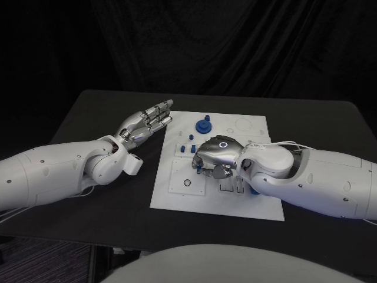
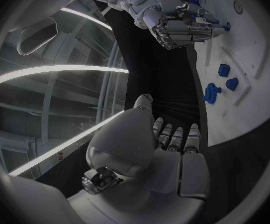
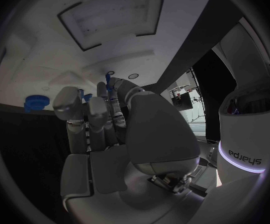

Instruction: Assemble the parts on the task board

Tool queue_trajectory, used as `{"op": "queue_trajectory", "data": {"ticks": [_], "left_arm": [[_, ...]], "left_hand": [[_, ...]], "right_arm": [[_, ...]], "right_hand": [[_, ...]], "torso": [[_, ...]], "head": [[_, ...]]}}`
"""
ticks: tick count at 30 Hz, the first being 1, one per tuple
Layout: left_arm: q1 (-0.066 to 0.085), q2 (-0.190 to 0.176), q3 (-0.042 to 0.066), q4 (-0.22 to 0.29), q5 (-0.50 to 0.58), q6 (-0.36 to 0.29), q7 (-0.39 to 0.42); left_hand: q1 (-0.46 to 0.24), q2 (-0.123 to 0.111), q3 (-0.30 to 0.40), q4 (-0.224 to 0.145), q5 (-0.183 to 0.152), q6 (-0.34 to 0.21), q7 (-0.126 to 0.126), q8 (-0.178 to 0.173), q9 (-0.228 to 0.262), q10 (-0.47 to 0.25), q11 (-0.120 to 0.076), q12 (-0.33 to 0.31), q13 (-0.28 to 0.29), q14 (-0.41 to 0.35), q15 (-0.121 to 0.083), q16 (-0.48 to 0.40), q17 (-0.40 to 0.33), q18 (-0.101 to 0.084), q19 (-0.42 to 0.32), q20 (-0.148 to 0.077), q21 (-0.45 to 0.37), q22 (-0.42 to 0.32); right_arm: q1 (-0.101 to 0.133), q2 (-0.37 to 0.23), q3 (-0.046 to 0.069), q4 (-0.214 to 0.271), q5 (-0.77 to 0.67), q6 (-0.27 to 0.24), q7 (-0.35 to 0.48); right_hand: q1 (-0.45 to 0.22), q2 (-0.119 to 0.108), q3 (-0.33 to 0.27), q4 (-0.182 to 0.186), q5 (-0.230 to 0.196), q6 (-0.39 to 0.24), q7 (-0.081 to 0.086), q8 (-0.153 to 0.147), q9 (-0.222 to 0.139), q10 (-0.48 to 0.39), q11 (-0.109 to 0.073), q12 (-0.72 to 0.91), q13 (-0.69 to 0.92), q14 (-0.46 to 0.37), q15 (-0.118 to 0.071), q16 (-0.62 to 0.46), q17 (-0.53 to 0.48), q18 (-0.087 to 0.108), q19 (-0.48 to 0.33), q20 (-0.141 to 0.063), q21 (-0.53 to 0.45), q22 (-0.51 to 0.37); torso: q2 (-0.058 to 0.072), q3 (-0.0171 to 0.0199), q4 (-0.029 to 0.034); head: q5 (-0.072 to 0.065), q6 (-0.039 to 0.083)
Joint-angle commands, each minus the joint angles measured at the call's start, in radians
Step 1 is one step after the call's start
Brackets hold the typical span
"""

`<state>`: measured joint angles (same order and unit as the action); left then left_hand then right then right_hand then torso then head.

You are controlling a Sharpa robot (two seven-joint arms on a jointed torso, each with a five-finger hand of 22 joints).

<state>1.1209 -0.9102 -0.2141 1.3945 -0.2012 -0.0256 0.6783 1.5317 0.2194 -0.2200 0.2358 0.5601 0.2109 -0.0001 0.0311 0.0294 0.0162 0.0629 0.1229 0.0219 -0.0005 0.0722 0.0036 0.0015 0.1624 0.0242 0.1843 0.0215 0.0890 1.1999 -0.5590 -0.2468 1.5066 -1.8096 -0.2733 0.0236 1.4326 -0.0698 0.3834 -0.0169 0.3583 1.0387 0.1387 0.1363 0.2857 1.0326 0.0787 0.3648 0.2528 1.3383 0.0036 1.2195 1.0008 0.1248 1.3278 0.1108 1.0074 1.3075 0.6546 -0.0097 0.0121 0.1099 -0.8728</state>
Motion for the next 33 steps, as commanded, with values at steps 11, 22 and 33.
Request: {"op": "queue_trajectory", "data": {"ticks": [11,22,33], "left_arm": [[-0.001,0.002,0.001,-0.004,0.004,0.002,0.091],[-0.002,0.002,0.001,-0.005,0.004,0.004,0.085],[-0.002,0.002,0.001,-0.004,0.004,0.008,0.079]], "left_hand": [[0.003,-0.005,0.002,-0.007,0.003,-0.004,-0.013,-0.003,-0.001,0.002,0.012,0.001,-0.001,0.001,0.013,-0.004,-0.001,0.015,-0.002,0.007,-0.004,0.001],[0.003,-0.005,0.002,-0.007,0.003,-0.004,-0.013,-0.003,-0.001,0.002,0.012,0.001,-0.001,0.001,0.013,-0.004,-0.001,0.015,-0.002,0.007,-0.004,0.001],[0.002,-0.006,0.001,-0.008,0.004,-0.007,-0.014,-0.003,-0.001,0.002,0.017,0.001,0.000,0.001,0.016,-0.004,-0.001,0.014,-0.001,0.009,-0.004,0.001]], "right_arm": [[-0.005,-0.003,0.000,0.008,-0.008,-0.001,-0.012],[-0.006,-0.006,0.000,0.010,-0.008,0.007,-0.014],[-0.007,-0.007,0.000,0.006,-0.008,0.028,-0.019]], "right_hand": [[0.002,-0.002,-0.001,-0.005,0.003,0.004,0.002,0.003,0.001,0.005,0.000,-0.006,0.001,0.004,-0.001,-0.002,-0.006,-0.014,-0.003,-0.004,-0.005,0.119],[0.002,-0.002,-0.001,-0.005,0.003,0.004,0.002,0.003,0.001,0.006,0.000,-0.006,0.000,0.003,-0.001,-0.003,-0.007,-0.014,-0.003,-0.004,-0.004,0.119],[0.003,-0.002,-0.001,-0.006,0.003,0.003,0.002,0.002,0.001,0.005,0.000,-0.008,0.000,0.001,-0.001,-0.006,-0.011,-0.013,-0.006,-0.004,-0.010,0.117]], "torso": [[0.000,0.0001,0.0001],[0.000,-0.0010,-0.0001],[0.000,-0.0003,-0.0009]], "head": [[-0.001,0.000],[-0.003,0.000],[-0.003,0.000]]}}
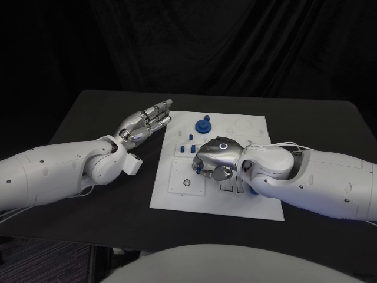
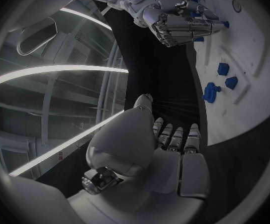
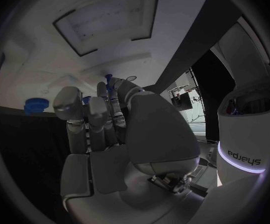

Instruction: Assemble the parts on the task board

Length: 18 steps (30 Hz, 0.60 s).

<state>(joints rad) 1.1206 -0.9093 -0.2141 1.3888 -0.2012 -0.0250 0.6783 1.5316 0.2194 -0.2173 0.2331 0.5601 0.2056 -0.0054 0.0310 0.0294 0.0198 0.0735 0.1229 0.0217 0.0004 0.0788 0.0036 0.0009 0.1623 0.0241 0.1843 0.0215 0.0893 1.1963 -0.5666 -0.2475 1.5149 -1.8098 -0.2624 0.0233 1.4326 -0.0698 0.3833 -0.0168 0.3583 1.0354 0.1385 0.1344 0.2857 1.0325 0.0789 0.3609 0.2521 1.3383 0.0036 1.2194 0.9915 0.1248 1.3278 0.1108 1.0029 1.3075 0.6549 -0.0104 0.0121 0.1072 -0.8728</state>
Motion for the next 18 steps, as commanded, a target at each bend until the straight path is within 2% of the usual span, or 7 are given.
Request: {"op": "queue_trajectory", "data": {"ticks": [1,14,16,18], "left_arm": [[-0.001,0.001,0.001,0.002,0.004,0.008,0.079],[-0.001,-0.001,0.001,0.002,0.004,0.008,0.078],[-0.001,-0.001,0.001,0.002,0.004,0.009,0.077],[-0.001,-0.001,0.001,0.002,0.004,0.009,0.077]], "left_hand": [[0.002,-0.006,-0.001,-0.005,0.004,-0.001,-0.009,-0.003,-0.001,-0.002,0.007,0.001,0.000,0.000,0.009,-0.004,-0.001,0.014,-0.001,0.009,-0.004,0.001],[0.002,-0.005,-0.001,-0.006,0.004,-0.001,-0.008,-0.003,-0.001,-0.002,0.008,0.002,0.000,0.000,0.010,-0.004,-0.001,0.014,-0.001,0.009,-0.004,0.001],[0.002,-0.004,0.000,-0.006,0.006,0.000,-0.005,-0.002,-0.001,-0.001,0.010,0.002,0.000,0.000,0.010,-0.004,-0.001,0.014,-0.001,0.010,-0.004,0.001],[0.002,-0.004,0.000,-0.006,0.006,0.000,-0.005,-0.002,-0.001,-0.001,0.010,0.002,0.000,0.000,0.010,-0.004,-0.001,0.014,-0.001,0.010,-0.004,0.001]], "right_arm": [[-0.003,0.001,0.000,-0.003,-0.008,0.017,-0.018],[-0.012,0.005,0.000,-0.009,-0.008,0.027,-0.018],[-0.014,0.006,0.000,-0.011,-0.008,0.029,-0.019],[-0.015,0.007,0.000,-0.012,-0.008,0.031,-0.020]], "right_hand": [[0.003,-0.002,0.000,-0.006,0.003,0.006,0.002,0.004,0.001,0.005,0.000,-0.004,0.000,0.000,-0.001,-0.007,-0.003,-0.013,-0.007,-0.004,-0.008,0.117],[0.003,-0.002,0.000,-0.008,0.004,0.004,0.004,0.001,0.000,0.004,0.001,-0.007,-0.001,-0.003,0.000,-0.009,-0.007,-0.012,-0.010,-0.003,-0.013,0.115],[0.002,-0.003,0.001,-0.008,0.004,0.001,0.005,-0.002,0.000,0.002,0.002,-0.010,-0.002,-0.005,0.001,-0.011,-0.009,-0.012,-0.012,-0.003,-0.016,0.115],[-0.002,-0.003,0.004,-0.009,0.002,-0.018,0.011,-0.018,-0.006,-0.009,0.008,-0.020,-0.005,-0.011,0.006,-0.015,-0.014,-0.011,-0.019,0.000,-0.024,0.112]], "torso": [[0.000,0.0001,-0.0009],[0.000,0.0004,0.0008],[0.000,0.0004,0.0010],[0.000,0.0002,0.0012]], "head": [[-0.001,0.000],[0.001,0.000],[0.001,0.000],[0.001,0.000]]}}
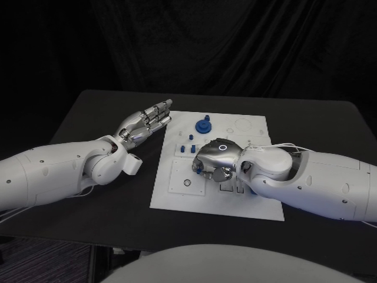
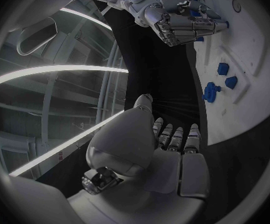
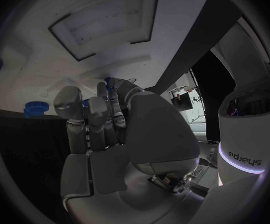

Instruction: Assemble the parts on the task board

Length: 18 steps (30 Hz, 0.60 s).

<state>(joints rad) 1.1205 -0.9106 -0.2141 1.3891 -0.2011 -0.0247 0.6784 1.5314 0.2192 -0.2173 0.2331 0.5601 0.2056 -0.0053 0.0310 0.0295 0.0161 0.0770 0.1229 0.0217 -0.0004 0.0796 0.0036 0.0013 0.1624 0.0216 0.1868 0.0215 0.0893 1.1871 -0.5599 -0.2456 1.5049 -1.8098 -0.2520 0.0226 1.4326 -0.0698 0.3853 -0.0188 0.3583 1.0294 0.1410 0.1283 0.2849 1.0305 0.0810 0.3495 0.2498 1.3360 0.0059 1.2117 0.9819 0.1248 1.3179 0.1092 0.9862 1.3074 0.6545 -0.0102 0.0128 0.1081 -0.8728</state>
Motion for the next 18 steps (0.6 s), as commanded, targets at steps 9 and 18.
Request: {"op": "queue_trajectory", "data": {"ticks": [9,18], "left_arm": [[-0.001,0.001,0.001,0.000,0.004,0.011,0.075],[-0.001,0.001,0.001,-0.001,0.004,0.015,0.073]], "left_hand": [[0.002,-0.003,0.001,-0.007,0.006,-0.001,-0.003,-0.002,-0.001,0.002,0.006,0.002,0.000,0.000,0.009,-0.004,-0.001,0.013,0.002,0.007,-0.004,0.002],[-0.001,0.000,0.004,-0.014,0.005,0.017,0.034,0.002,0.001,-0.003,-0.022,-0.007,-0.002,0.000,0.012,-0.004,-0.001,0.014,0.003,0.011,-0.003,0.002]], "right_arm": [[-0.009,0.003,-0.002,-0.006,-0.008,0.018,-0.022],[-0.009,-0.008,-0.001,-0.002,-0.002,-0.014,-0.029]], "right_hand": [[-0.038,-0.027,0.006,0.011,-0.063,-0.231,-0.014,-0.068,-0.075,-0.181,0.052,-0.081,-0.029,-0.051,0.039,-0.028,-0.044,-0.001,-0.053,0.034,-0.070,0.096],[-0.044,-0.025,-0.030,0.019,-0.103,-0.265,-0.041,-0.063,-0.090,-0.275,0.061,-0.081,-0.029,-0.084,0.039,-0.048,-0.079,0.011,-0.087,0.038,-0.131,0.081]], "torso": [[0.001,0.0001,0.0005],[0.001,0.0007,0.0018]], "head": [[0.000,0.000],[-0.006,0.000]]}}
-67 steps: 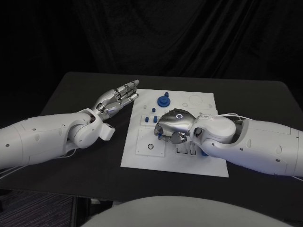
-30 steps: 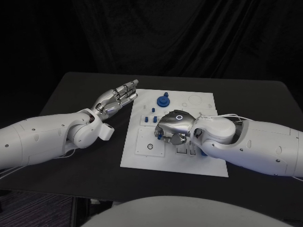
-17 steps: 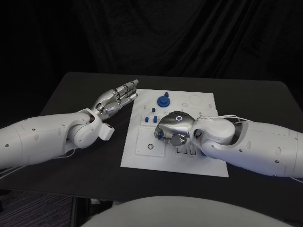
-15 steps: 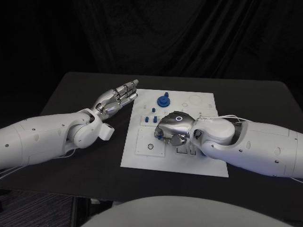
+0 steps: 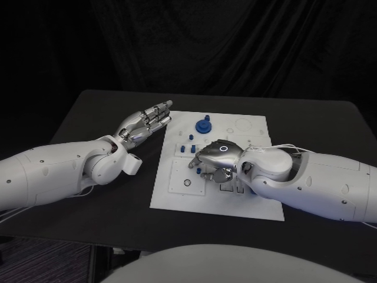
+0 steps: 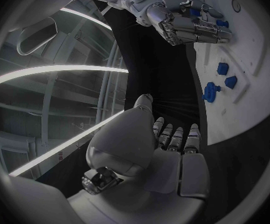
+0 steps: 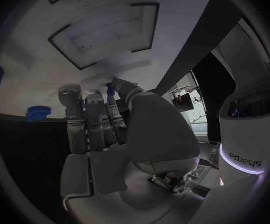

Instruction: Assemble the parts on the task board

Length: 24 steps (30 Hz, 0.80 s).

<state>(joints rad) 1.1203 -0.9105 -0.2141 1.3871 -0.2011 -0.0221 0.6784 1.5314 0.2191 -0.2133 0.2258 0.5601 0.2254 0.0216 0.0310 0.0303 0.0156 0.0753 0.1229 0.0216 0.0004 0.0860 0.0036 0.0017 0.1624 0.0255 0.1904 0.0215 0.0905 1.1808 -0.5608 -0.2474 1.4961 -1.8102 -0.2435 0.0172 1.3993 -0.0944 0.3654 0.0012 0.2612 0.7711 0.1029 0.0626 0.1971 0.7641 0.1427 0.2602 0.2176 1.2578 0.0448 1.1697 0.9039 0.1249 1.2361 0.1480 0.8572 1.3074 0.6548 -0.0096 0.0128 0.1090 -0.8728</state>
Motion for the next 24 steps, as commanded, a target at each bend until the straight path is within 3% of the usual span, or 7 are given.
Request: {"op": "queue_trajectory", "data": {"ticks": [1,5,10,15,16,21,24], "left_arm": [[-0.001,0.001,0.001,0.000,0.004,0.011,0.073],[-0.002,0.001,0.001,0.001,0.004,0.007,0.076],[-0.002,-0.002,0.001,0.003,0.004,0.005,0.075],[-0.002,-0.004,0.001,0.006,0.004,0.000,0.075],[-0.002,-0.004,0.001,0.007,0.004,-0.001,0.075],[-0.002,-0.004,0.001,0.008,0.004,-0.001,0.075],[-0.002,-0.004,0.001,0.007,0.004,0.001,0.074]], "left_hand": [[-0.002,0.001,0.000,-0.006,0.004,-0.004,0.007,0.001,0.000,-0.003,-0.024,-0.009,-0.002,0.000,0.006,-0.004,-0.002,0.013,-0.001,0.007,-0.003,0.000],[-0.006,0.001,-0.001,-0.003,-0.001,-0.005,0.005,0.001,0.000,-0.005,-0.032,-0.012,-0.003,0.000,0.007,-0.004,-0.002,0.013,-0.001,0.007,-0.003,-0.001],[-0.007,0.001,-0.002,-0.003,-0.001,-0.005,0.003,0.001,0.000,-0.005,-0.032,-0.010,-0.002,0.000,0.006,-0.004,-0.002,0.013,-0.001,0.007,-0.003,-0.001],[-0.007,0.001,-0.002,-0.003,-0.001,-0.005,0.003,0.001,0.000,-0.005,-0.032,-0.010,-0.002,0.000,0.006,-0.004,-0.002,0.013,-0.001,0.007,-0.003,-0.001],[-0.007,0.001,-0.002,-0.003,0.000,-0.003,0.001,0.001,0.000,-0.005,-0.031,-0.010,-0.002,0.000,0.006,-0.004,-0.002,0.013,-0.001,0.006,-0.003,-0.001],[-0.007,0.001,-0.002,-0.003,0.000,-0.003,0.001,0.001,0.000,-0.005,-0.031,-0.010,-0.002,0.000,0.006,-0.004,-0.002,0.013,-0.001,0.006,-0.003,-0.001],[-0.007,0.000,-0.002,-0.003,0.001,-0.005,0.000,0.001,0.000,-0.005,-0.031,-0.010,-0.002,0.000,0.006,-0.004,-0.002,0.013,-0.001,0.007,-0.003,-0.001]], "right_arm": [[-0.003,-0.013,0.001,0.011,0.006,-0.034,-0.023],[0.004,-0.043,0.009,0.039,0.030,-0.088,-0.018],[0.054,-0.094,0.016,0.080,0.062,-0.134,-0.017],[0.123,-0.152,0.016,0.111,0.115,-0.065,-0.042],[0.134,-0.165,0.016,0.116,0.122,-0.048,-0.050],[0.162,-0.213,0.011,0.126,0.132,-0.014,-0.086],[0.166,-0.238,0.006,0.127,0.101,0.002,-0.122]], "right_hand": [[-0.011,-0.001,-0.011,-0.001,-0.007,-0.009,-0.004,0.002,-0.003,-0.009,-0.001,0.010,0.004,-0.005,0.001,-0.005,0.001,0.010,-0.004,0.000,-0.001,0.081],[-0.010,-0.004,-0.022,-0.001,-0.007,-0.017,-0.009,0.003,-0.006,-0.019,0.000,0.018,0.007,0.006,0.005,0.009,0.017,0.007,0.004,0.002,0.009,0.084],[-0.006,-0.003,-0.030,-0.002,0.001,-0.006,-0.009,0.009,-0.006,-0.024,0.000,0.030,0.011,0.013,0.005,0.018,0.025,0.006,0.012,0.004,0.020,0.088],[-0.013,0.011,-0.042,0.013,0.011,0.034,-0.004,0.022,-0.004,0.013,-0.007,0.089,0.028,0.087,0.005,0.107,0.137,-0.016,0.086,0.004,0.149,0.121],[-0.017,0.013,-0.044,0.019,0.007,0.052,0.005,0.029,-0.002,0.017,-0.007,0.098,0.030,0.104,0.006,0.127,0.164,-0.021,0.104,0.004,0.181,0.128],[-0.023,0.012,-0.043,0.035,0.002,0.093,0.015,0.036,-0.003,0.049,-0.011,0.127,0.029,0.163,0.004,0.198,0.261,-0.042,0.166,0.002,0.305,0.155],[-0.046,-0.004,-0.056,0.051,-0.003,0.109,0.020,0.036,-0.004,0.072,-0.019,0.139,0.026,0.191,-0.002,0.230,0.308,-0.053,0.198,-0.002,0.375,0.171]], "torso": [[0.001,0.0004,0.0027],[-0.001,-0.0001,0.0020],[0.000,-0.0024,-0.0003],[-0.001,-0.0042,0.0008],[-0.001,-0.0045,0.0008],[0.000,-0.0007,-0.0012],[0.001,0.0007,0.0000]], "head": [[-0.006,0.000],[0.000,0.000],[0.002,0.000],[0.003,0.000],[0.003,0.000],[0.010,0.000],[0.008,0.000]]}}
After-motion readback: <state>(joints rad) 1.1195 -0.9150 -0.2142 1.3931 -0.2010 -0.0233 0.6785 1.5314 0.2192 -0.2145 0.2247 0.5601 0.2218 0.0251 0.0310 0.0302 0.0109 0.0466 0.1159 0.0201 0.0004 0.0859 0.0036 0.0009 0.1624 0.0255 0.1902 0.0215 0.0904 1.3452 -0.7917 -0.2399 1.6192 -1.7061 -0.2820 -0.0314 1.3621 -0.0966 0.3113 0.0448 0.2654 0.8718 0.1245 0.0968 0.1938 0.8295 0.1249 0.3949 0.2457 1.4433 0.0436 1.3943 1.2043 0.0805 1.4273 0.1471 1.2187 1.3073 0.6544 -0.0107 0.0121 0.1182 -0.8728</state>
